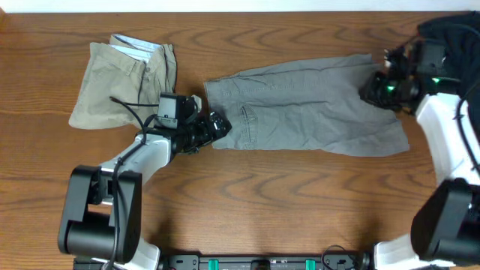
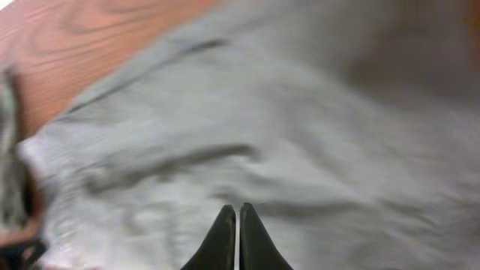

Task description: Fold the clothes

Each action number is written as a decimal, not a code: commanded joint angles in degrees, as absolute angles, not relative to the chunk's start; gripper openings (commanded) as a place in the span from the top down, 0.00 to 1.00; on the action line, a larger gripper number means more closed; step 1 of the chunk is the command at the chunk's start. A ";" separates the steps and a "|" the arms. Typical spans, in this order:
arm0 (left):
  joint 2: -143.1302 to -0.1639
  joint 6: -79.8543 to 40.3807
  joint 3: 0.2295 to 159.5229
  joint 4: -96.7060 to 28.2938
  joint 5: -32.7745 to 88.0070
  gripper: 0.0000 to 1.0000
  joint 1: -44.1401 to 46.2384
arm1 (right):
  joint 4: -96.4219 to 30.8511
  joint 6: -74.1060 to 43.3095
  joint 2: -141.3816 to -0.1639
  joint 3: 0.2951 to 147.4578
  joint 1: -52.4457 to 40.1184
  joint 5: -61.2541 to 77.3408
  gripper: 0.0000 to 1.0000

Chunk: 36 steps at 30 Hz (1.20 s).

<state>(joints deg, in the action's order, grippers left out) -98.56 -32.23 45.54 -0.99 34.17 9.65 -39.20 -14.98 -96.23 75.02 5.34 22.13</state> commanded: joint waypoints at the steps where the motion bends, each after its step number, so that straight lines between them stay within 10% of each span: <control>1: -102.91 -36.84 45.25 0.23 35.35 0.06 9.67 | -38.98 -13.63 -98.39 74.87 -0.16 22.52 0.95; 36: -107.98 -38.26 45.25 15.77 35.59 0.51 13.72 | -37.45 -14.74 -120.40 74.87 -7.57 18.02 0.99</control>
<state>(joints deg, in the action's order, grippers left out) -106.52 -39.00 46.30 15.53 35.97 12.51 -37.41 -14.48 -117.34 75.44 -6.85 19.11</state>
